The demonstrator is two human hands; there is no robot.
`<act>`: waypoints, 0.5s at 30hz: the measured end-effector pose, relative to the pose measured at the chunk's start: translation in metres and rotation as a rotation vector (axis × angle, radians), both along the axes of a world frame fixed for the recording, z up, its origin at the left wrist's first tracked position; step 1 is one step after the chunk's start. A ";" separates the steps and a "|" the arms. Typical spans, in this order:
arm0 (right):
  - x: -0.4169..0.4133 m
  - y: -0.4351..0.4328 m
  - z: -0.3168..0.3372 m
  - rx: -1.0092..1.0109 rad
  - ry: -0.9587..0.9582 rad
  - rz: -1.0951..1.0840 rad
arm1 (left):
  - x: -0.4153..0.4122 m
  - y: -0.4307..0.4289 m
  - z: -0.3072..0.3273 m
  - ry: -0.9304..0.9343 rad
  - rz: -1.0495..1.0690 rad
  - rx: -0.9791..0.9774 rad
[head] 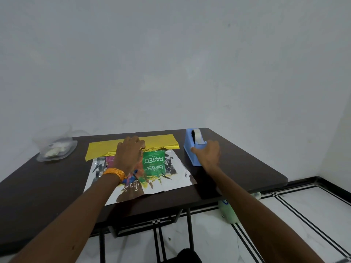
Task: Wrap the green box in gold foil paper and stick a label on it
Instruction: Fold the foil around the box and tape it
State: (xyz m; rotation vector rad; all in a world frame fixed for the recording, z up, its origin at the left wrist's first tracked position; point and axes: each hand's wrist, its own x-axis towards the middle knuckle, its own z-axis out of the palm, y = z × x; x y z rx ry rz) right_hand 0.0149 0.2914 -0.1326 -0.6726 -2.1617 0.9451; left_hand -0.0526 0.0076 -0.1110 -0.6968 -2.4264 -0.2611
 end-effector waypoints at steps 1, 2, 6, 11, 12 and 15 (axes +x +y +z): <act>0.002 0.000 0.003 -0.011 0.003 0.023 | 0.000 0.000 0.000 0.001 0.000 -0.003; 0.004 0.001 0.007 -0.048 0.005 0.056 | 0.000 0.001 0.000 0.002 -0.001 -0.004; 0.012 0.012 0.035 -0.471 -0.011 0.223 | -0.001 0.000 -0.001 0.003 0.011 -0.013; 0.014 0.017 0.065 -0.654 -0.084 0.212 | 0.000 0.001 -0.001 -0.006 0.016 -0.031; 0.012 0.016 0.069 -0.649 -0.097 0.197 | 0.000 0.001 -0.001 -0.009 0.017 -0.032; 0.008 0.013 0.073 -0.697 -0.097 0.173 | 0.000 0.000 -0.001 -0.022 0.015 -0.020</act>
